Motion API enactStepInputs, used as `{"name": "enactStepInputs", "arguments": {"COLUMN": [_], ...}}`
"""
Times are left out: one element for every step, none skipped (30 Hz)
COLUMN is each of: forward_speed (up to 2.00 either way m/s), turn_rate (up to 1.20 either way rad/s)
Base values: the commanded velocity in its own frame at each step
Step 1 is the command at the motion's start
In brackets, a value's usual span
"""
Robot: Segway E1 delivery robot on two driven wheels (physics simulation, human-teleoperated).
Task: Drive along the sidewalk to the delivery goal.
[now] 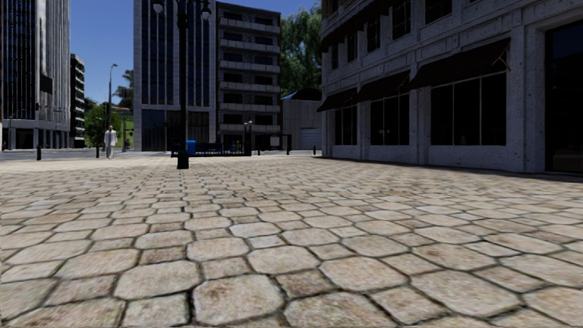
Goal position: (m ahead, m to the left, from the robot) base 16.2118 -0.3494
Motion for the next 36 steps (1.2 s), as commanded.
{"name": "enactStepInputs", "arguments": {"forward_speed": [2.00, 2.00, 2.00, 2.00, 2.00, 2.00, 2.00, 2.00, 2.00, 2.00, 2.00, 2.00, 2.00, 2.00, 2.00, 2.00, 2.00, 2.00, 2.00, 2.00, 2.00, 2.00, 2.00, 2.00, 2.00, 2.00, 2.00, 2.00, 2.00, 2.00, 2.00, 2.00, 2.00, 2.00, 2.00, 2.00], "turn_rate": [0.00, 0.00, 0.00, 0.00, 0.00, 0.00, 0.00, 0.00, 0.00, 0.00, 0.00, 0.00, 0.00, 0.00, 0.00, 0.00, 0.00, 0.00, 0.00, 0.00, 0.00, 0.00, 0.00, 0.00, 0.00, 0.00, 0.00, 0.00, 0.00, 0.00, 0.00, 0.00, 0.00, 0.00, 0.00, 0.00]}}
